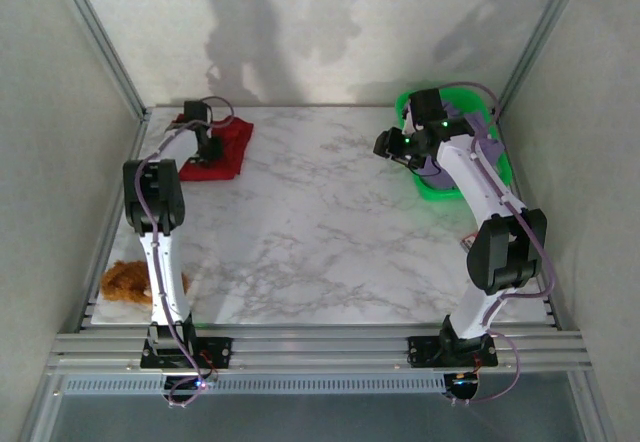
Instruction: Fold and stack the t-shirts
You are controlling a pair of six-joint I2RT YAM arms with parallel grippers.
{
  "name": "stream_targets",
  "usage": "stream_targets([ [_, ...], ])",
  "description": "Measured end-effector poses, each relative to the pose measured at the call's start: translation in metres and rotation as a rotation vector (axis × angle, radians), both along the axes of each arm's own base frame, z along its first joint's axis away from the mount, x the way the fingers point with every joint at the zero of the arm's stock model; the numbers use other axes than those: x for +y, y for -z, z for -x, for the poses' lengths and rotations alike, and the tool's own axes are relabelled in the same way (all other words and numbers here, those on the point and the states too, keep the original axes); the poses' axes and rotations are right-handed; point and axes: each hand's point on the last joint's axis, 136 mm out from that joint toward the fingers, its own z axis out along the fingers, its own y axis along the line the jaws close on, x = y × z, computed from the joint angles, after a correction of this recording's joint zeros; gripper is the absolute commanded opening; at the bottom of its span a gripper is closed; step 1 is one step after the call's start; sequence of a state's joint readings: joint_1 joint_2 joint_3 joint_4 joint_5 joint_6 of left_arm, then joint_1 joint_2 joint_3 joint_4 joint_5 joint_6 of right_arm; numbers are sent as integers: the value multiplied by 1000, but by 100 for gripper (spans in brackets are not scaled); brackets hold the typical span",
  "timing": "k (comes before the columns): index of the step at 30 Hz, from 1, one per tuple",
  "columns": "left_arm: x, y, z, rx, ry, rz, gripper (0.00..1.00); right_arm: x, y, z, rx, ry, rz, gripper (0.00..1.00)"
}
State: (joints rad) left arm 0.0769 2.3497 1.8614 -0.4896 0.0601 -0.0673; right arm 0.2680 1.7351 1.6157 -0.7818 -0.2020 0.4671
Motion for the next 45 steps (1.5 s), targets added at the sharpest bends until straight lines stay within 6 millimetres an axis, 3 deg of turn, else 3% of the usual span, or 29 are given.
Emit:
stream_targets([
  [15, 58, 0, -7, -5, -73, -20, 0, -1, 1, 4, 14, -6, 8, 54],
  [40, 44, -1, -28, -58, -223, 110, 0, -1, -9, 5, -8, -5, 2, 54],
  [42, 42, -2, -27, -65, -223, 114, 23, -2, -10, 5, -10, -5, 1, 55],
  [44, 36, -4, -24, -75, -212, 131, 38, -2, -11, 5, -13, -5, 1, 55],
  [45, 30, -8, -19, -81, -202, 145, 52, -2, -12, 5, -15, -4, 1, 57],
])
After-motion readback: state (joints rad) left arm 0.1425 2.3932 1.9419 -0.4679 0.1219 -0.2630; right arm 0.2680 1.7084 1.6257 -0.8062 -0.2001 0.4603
